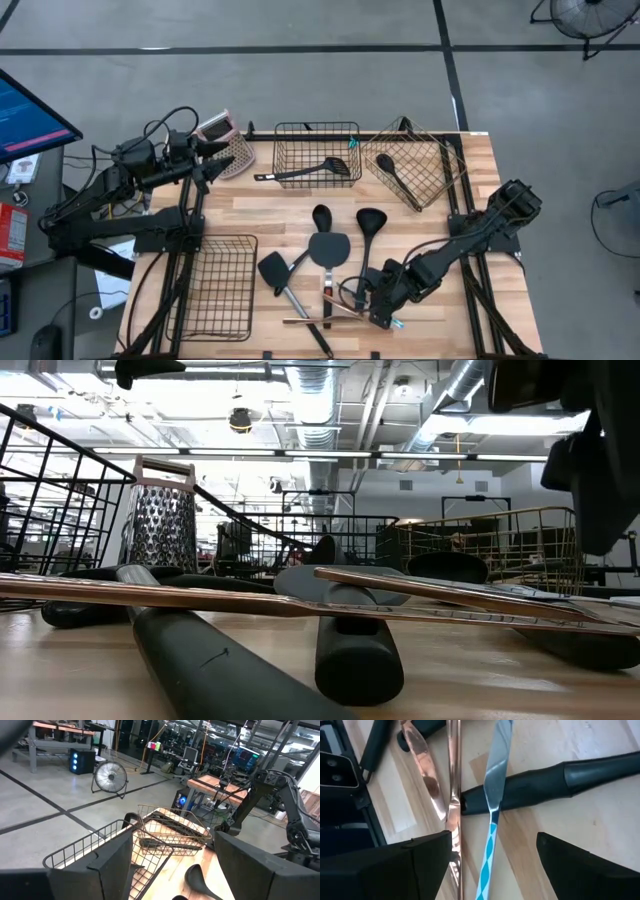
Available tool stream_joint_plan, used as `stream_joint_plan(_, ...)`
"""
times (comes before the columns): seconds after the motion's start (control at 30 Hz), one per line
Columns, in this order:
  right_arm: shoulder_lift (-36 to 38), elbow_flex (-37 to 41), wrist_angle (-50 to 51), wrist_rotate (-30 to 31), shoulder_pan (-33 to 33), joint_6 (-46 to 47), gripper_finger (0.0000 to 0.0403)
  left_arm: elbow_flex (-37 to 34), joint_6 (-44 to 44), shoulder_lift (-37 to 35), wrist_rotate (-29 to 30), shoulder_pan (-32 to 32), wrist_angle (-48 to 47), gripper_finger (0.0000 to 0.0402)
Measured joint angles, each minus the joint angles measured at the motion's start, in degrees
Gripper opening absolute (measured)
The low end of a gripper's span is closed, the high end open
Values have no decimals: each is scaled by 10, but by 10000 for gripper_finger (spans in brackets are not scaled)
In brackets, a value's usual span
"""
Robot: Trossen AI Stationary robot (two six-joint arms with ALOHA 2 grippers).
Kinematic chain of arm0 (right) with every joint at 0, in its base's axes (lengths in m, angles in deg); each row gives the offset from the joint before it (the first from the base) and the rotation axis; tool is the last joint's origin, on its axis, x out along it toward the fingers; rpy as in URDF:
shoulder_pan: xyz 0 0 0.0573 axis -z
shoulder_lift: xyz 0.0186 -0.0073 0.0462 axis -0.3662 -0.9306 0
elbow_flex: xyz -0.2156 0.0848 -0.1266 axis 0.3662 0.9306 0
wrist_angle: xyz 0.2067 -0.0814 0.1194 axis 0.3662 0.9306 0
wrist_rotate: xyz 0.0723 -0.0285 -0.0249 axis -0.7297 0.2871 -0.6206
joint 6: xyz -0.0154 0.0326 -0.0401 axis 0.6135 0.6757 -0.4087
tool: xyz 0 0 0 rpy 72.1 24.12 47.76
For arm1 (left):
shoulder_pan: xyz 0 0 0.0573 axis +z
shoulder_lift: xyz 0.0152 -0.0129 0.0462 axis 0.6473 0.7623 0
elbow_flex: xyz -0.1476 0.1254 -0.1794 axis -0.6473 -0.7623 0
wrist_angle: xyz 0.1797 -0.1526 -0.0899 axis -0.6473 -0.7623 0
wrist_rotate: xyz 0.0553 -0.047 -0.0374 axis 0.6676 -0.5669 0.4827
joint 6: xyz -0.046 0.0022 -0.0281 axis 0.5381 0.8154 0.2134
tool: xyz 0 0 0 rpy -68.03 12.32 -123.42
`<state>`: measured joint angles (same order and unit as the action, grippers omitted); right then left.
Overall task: Pick & Place Kitchen Items
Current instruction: Put the blue table knife into the bottom wire basket
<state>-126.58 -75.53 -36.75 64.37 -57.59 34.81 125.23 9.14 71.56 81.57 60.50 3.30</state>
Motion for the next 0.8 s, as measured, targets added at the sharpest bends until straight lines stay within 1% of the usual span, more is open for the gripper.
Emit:
stream_joint_plan(0.53, 0, 1, -15, 1, 7, -1, 286, 0, -1, -5, 0, 0, -14, 263)
stream_joint_plan(0.8, 0, 1, -15, 0, 10, -3, 286, 0, -5, -37, 0, 0, -28, 263)
